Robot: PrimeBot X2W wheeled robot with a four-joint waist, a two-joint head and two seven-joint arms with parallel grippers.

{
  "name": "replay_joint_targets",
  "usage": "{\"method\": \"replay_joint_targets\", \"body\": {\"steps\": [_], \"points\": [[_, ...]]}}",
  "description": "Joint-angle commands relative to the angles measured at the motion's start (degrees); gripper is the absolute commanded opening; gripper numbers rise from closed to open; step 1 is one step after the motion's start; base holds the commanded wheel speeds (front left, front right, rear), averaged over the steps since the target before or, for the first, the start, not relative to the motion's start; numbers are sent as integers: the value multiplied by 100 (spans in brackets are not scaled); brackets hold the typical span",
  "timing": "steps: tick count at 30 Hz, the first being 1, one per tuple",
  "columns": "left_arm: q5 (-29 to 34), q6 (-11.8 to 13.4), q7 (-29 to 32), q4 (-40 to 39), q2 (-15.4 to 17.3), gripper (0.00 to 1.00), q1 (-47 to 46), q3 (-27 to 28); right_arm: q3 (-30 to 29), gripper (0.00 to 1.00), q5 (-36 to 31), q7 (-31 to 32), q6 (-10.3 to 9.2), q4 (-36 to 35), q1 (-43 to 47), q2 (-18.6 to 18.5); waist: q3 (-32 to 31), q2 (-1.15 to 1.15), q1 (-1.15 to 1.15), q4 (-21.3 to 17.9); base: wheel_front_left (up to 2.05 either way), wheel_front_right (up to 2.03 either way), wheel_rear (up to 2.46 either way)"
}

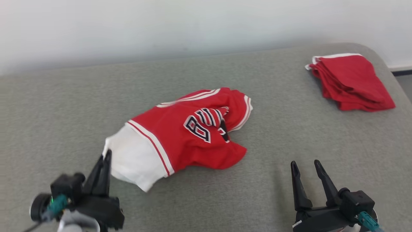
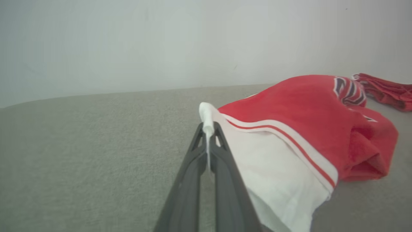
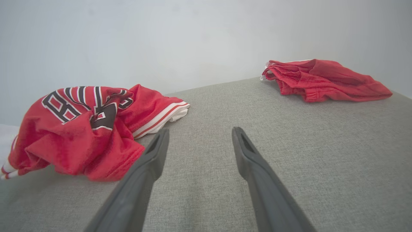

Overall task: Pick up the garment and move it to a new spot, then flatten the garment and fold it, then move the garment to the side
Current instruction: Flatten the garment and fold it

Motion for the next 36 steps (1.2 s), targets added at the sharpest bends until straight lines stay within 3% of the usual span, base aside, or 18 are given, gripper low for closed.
{"method": "replay_joint_targets", "body": {"steps": [1,10,16,28,36], "points": [[-9,96,64,-212,22,0,222,1,-7,100,-30,-5,-15,6,80,4,-119,0,1,304,0,0,0],[-94,981,639,-2307,86,0,1790,-68,-151,100,-97,-6,-15,-14,93,2,-81,0,1,732,0,0,0],[-242,1246,816,-2592,80,0,2386,-58,-146,100,-149,-6,-15,27,75,3,-74,0,1,857,0,0,0],[-850,688,666,-912,-249,0,2703,-229,-85,100,-207,-6,-15,84,100,2,-180,0,1,719,0,0,0],[-962,508,632,-461,-300,0,2488,-233,-105,100,-217,-6,-15,79,146,4,-200,0,1,710,0,0,0]]}}
